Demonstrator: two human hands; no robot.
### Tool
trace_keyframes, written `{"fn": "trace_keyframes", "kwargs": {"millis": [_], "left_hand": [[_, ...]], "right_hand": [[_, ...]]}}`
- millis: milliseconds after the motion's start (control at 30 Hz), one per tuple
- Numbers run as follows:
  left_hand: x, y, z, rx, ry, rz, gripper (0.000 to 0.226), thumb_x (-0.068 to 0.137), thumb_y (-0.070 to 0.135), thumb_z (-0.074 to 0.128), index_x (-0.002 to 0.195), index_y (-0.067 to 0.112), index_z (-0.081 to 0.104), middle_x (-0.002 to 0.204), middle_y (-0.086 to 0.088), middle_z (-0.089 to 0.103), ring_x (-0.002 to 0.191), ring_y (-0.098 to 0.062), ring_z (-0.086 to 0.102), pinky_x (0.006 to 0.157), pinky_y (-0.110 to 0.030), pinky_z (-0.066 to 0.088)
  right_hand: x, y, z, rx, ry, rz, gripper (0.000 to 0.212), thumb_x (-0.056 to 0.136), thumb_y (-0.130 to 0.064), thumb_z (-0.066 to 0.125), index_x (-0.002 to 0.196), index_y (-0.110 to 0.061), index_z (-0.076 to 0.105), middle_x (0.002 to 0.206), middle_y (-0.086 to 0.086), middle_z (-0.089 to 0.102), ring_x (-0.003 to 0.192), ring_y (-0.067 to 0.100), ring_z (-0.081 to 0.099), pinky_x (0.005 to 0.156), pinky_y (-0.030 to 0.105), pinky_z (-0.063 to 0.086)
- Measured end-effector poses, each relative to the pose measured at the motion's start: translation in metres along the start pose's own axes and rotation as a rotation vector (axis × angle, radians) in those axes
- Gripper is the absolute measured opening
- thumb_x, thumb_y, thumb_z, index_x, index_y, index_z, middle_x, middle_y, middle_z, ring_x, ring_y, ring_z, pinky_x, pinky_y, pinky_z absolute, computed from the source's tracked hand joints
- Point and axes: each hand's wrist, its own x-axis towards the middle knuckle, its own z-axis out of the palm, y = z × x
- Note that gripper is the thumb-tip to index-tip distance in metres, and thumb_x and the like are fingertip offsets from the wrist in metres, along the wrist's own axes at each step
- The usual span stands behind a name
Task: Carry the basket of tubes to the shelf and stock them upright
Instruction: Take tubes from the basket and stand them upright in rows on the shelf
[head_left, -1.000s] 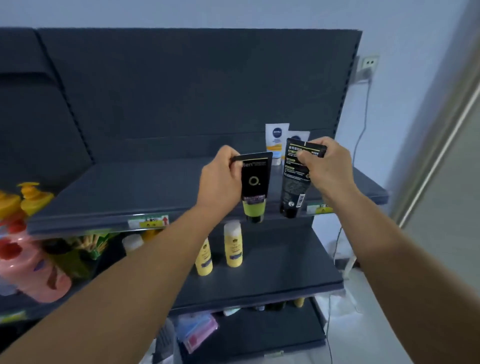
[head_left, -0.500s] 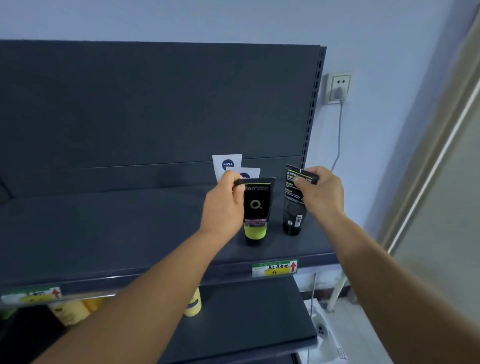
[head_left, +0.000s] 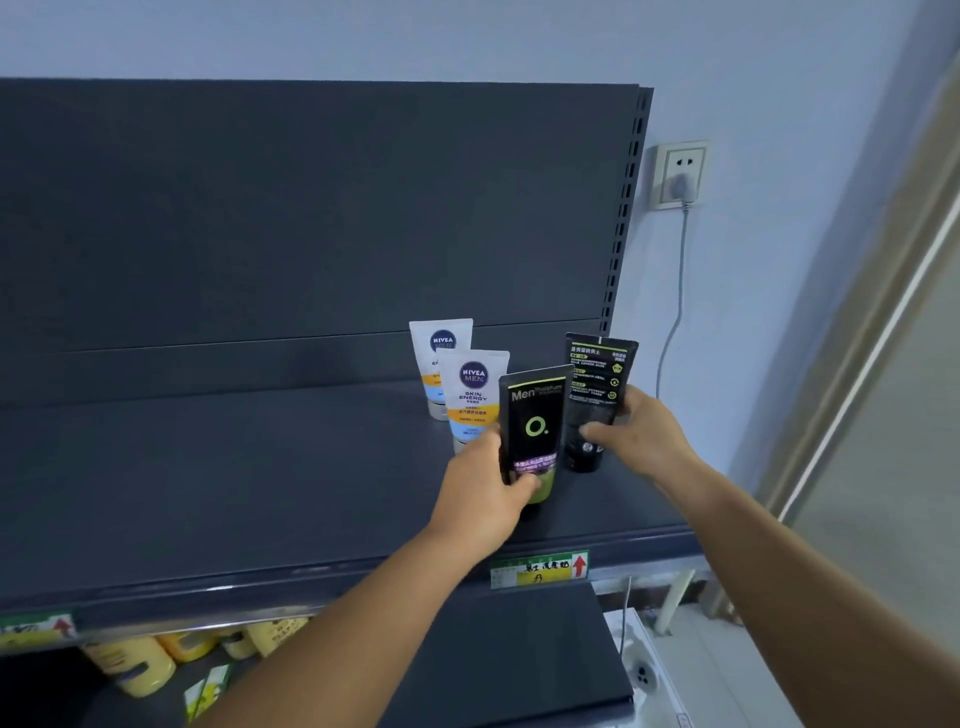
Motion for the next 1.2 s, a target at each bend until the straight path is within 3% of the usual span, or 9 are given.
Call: {"fn": "trace_keyframes", "kwargs": {"millis": [167, 333, 433, 467, 533, 600, 800, 1000, 1200], "left_hand": [[0.020, 0.000, 0.016, 0.000, 0.015, -0.027, 0.036, 0.088, 0.019, 0.064, 0.122, 0.016, 0.051, 0.107, 0.005, 0.063, 0.098, -0.012, 0.059, 0.081, -0.022, 0.045], [0.046, 0.002, 0.033, 0.003, 0.007, -0.045, 0.038, 0.087, 0.017, 0.064, 0.122, 0.015, 0.052, 0.113, 0.001, 0.066, 0.104, -0.014, 0.061, 0.080, -0.020, 0.043], [0.062, 0.004, 0.042, 0.009, -0.006, -0.065, 0.038, 0.086, 0.018, 0.065, 0.122, 0.015, 0.052, 0.113, -0.001, 0.066, 0.106, -0.017, 0.062, 0.082, -0.023, 0.045], [0.066, 0.005, 0.044, 0.015, -0.014, -0.074, 0.038, 0.086, 0.018, 0.064, 0.121, 0.014, 0.051, 0.114, -0.002, 0.066, 0.106, -0.018, 0.061, 0.082, -0.023, 0.045], [0.070, 0.007, 0.047, 0.030, -0.017, -0.086, 0.037, 0.087, 0.018, 0.064, 0.121, 0.014, 0.051, 0.116, -0.003, 0.065, 0.107, -0.019, 0.060, 0.080, -0.021, 0.042], [0.069, 0.006, 0.049, 0.041, -0.030, -0.095, 0.040, 0.086, 0.019, 0.066, 0.123, 0.014, 0.051, 0.118, -0.002, 0.065, 0.108, -0.019, 0.060, 0.080, -0.019, 0.041], [0.032, -0.001, 0.034, 0.112, -0.141, -0.102, 0.072, 0.087, 0.024, 0.067, 0.147, 0.013, 0.029, 0.146, -0.007, 0.044, 0.134, -0.022, 0.042, 0.107, -0.031, 0.037], [-0.037, -0.002, -0.013, 0.445, -0.202, 0.049, 0.068, 0.095, 0.036, 0.052, 0.151, 0.017, 0.019, 0.156, -0.003, 0.026, 0.142, -0.021, 0.029, 0.111, -0.035, 0.031], [-0.115, -0.029, -0.086, 0.641, -0.117, 0.062, 0.070, 0.097, 0.042, 0.044, 0.152, 0.013, 0.012, 0.159, -0.003, 0.016, 0.148, -0.019, 0.011, 0.118, -0.032, 0.015]], "right_hand": [[0.050, 0.008, 0.004, 0.016, 0.031, 0.006, 0.032, 0.077, -0.016, 0.073, 0.107, -0.015, 0.062, 0.103, 0.000, 0.072, 0.098, 0.020, 0.067, 0.093, 0.042, 0.051], [0.085, 0.004, 0.013, 0.029, -0.021, -0.008, 0.026, 0.087, -0.006, 0.059, 0.112, -0.010, 0.062, 0.105, 0.001, 0.069, 0.088, 0.014, 0.059, 0.080, 0.028, 0.048], [0.094, 0.002, 0.013, -0.063, -0.086, -0.011, 0.018, 0.093, -0.003, 0.052, 0.103, -0.014, 0.061, 0.092, -0.002, 0.061, 0.087, 0.012, 0.052, 0.066, 0.012, 0.044], [0.096, 0.005, 0.012, -0.036, -0.094, -0.002, 0.018, 0.092, -0.001, 0.054, 0.099, -0.015, 0.063, 0.089, -0.003, 0.062, 0.088, 0.013, 0.055, 0.068, 0.013, 0.046], [0.098, 0.015, 0.008, 0.099, -0.112, 0.029, 0.020, 0.086, 0.000, 0.063, 0.094, -0.018, 0.068, 0.089, -0.002, 0.070, 0.094, 0.020, 0.065, 0.087, 0.031, 0.054], [0.094, 0.025, 0.002, 0.158, -0.120, 0.041, 0.026, 0.083, -0.006, 0.070, 0.107, -0.018, 0.070, 0.105, 0.002, 0.072, 0.105, 0.022, 0.066, 0.098, 0.042, 0.050], [0.038, 0.028, -0.007, -0.058, -0.077, 0.017, 0.064, 0.091, -0.021, 0.062, 0.148, -0.010, 0.034, 0.149, 0.005, 0.043, 0.136, 0.021, 0.042, 0.114, 0.037, 0.032], [-0.058, 0.002, 0.001, -0.444, -0.079, -0.073, 0.073, 0.097, -0.031, 0.053, 0.154, -0.010, 0.012, 0.160, 0.005, 0.018, 0.147, 0.022, 0.018, 0.118, 0.035, 0.019], [-0.160, -0.039, 0.051, -0.645, -0.070, -0.159, 0.080, 0.095, -0.042, 0.050, 0.154, -0.013, 0.005, 0.162, 0.000, 0.007, 0.150, 0.021, -0.002, 0.119, 0.042, 0.009]]}}
